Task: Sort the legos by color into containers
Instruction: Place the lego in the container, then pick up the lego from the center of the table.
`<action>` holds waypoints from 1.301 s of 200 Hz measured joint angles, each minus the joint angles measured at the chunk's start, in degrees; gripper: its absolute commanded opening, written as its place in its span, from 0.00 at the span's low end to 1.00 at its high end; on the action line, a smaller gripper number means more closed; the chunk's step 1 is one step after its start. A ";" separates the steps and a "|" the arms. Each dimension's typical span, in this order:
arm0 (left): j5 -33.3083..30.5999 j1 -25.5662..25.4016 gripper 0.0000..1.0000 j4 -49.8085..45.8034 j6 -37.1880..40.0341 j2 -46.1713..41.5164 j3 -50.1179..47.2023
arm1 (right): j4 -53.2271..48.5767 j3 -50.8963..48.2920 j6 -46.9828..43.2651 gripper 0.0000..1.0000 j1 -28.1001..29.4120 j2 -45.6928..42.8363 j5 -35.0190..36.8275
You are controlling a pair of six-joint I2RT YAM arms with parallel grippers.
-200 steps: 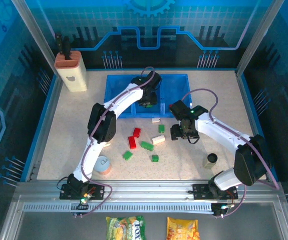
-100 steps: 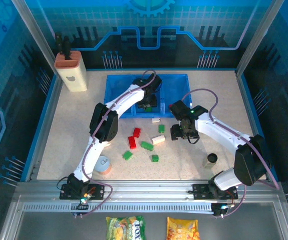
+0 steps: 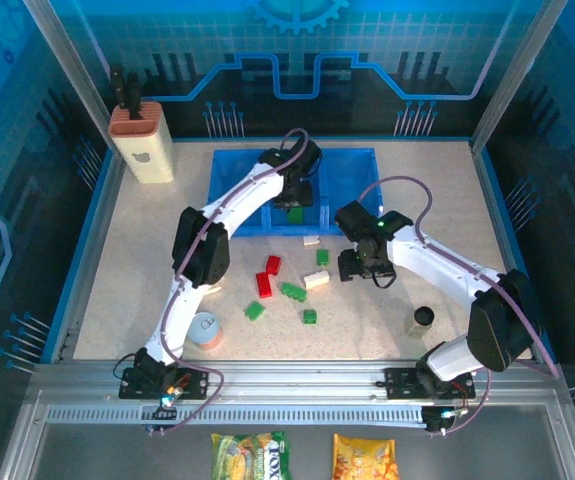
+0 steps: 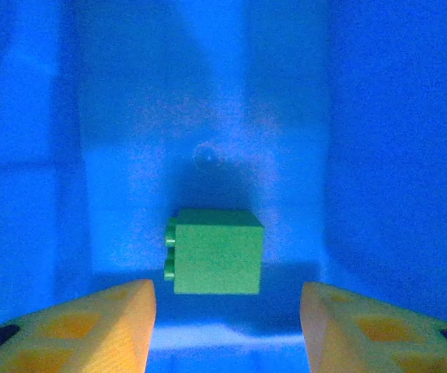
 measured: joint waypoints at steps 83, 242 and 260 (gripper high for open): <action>0.59 2.75 0.53 0.59 2.78 -18.99 -13.68 | 0.42 5.33 3.30 0.69 6.08 6.19 -0.02; 4.94 24.50 0.55 2.56 8.85 -43.60 -45.11 | -2.19 37.03 23.80 0.69 19.45 33.99 4.35; 4.92 25.83 0.55 2.97 9.70 -44.63 -46.45 | -2.19 38.29 27.08 0.67 19.43 35.78 4.94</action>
